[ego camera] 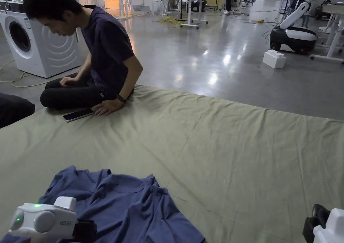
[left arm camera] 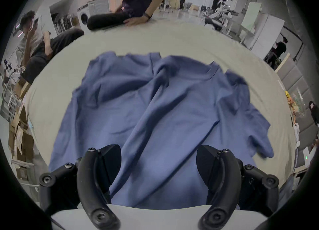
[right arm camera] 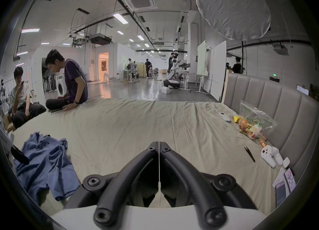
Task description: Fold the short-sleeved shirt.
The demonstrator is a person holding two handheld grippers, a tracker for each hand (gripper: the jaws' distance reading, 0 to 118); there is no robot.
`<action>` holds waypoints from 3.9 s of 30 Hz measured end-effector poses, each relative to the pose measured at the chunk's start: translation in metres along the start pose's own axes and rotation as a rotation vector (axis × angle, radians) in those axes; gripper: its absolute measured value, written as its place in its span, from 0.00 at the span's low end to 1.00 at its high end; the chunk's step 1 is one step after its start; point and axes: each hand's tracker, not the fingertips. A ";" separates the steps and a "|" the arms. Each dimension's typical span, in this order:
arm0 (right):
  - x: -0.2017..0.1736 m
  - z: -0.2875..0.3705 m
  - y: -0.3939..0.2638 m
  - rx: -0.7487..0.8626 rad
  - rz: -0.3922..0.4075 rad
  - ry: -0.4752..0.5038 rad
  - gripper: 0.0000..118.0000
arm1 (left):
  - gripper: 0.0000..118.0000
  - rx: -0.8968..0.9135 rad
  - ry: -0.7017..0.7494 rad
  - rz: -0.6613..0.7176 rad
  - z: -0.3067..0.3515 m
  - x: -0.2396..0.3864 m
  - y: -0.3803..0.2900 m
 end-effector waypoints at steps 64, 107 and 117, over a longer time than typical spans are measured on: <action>0.149 0.078 -0.003 0.088 -0.012 -0.244 0.01 | 0.04 0.539 -0.695 -0.485 0.135 0.432 -0.006; 0.082 0.063 0.028 0.207 0.019 -0.112 0.01 | 0.03 0.791 -0.102 -0.173 0.141 0.264 0.003; 0.091 0.048 0.005 0.140 0.024 -0.113 0.01 | 0.03 0.428 -0.193 -0.167 0.052 0.259 0.043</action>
